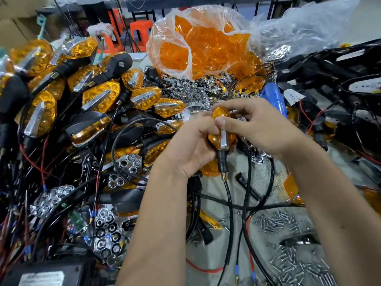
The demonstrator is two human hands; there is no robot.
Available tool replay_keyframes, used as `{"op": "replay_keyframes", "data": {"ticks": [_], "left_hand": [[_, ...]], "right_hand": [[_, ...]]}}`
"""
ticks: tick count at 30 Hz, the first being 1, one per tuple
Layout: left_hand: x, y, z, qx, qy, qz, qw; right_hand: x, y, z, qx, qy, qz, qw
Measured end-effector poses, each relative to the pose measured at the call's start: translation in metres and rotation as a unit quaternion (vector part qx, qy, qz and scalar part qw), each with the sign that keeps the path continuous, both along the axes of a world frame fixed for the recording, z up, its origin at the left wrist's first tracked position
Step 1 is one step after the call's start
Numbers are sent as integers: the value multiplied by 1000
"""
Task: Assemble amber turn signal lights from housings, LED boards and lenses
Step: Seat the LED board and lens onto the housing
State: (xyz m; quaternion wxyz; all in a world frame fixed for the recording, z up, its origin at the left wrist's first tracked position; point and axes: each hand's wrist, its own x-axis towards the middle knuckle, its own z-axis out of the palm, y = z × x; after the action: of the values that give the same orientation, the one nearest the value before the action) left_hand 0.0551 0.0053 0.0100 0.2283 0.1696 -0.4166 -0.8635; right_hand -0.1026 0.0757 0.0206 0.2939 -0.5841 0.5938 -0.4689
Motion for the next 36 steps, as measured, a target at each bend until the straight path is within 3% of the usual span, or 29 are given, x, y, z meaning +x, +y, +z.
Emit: {"op": "replay_keyframes", "data": {"ticks": [6, 12, 18, 25, 32, 36], "left_hand": [[-8, -1, -7, -186, -91, 63, 976], [-8, -8, -14, -337, -149, 177, 913], [-10, -4, -8, -433, -102, 220, 868], [-8, -9, -13, -446, -78, 226, 863], [-8, -12, -15, -447, -77, 255, 854], [-8, -9, -13, -465, -70, 261, 843]], "right_hand": [[-10, 5, 1, -68, -101, 18, 992], [-16, 5, -2, -150, -210, -27, 966], [-17, 4, -1, -168, -263, -1, 950], [-20, 5, -1, -128, -225, 39, 965], [-21, 8, -5, -160, -191, 25, 968], [-24, 5, -8, -166, -209, 64, 962]]}}
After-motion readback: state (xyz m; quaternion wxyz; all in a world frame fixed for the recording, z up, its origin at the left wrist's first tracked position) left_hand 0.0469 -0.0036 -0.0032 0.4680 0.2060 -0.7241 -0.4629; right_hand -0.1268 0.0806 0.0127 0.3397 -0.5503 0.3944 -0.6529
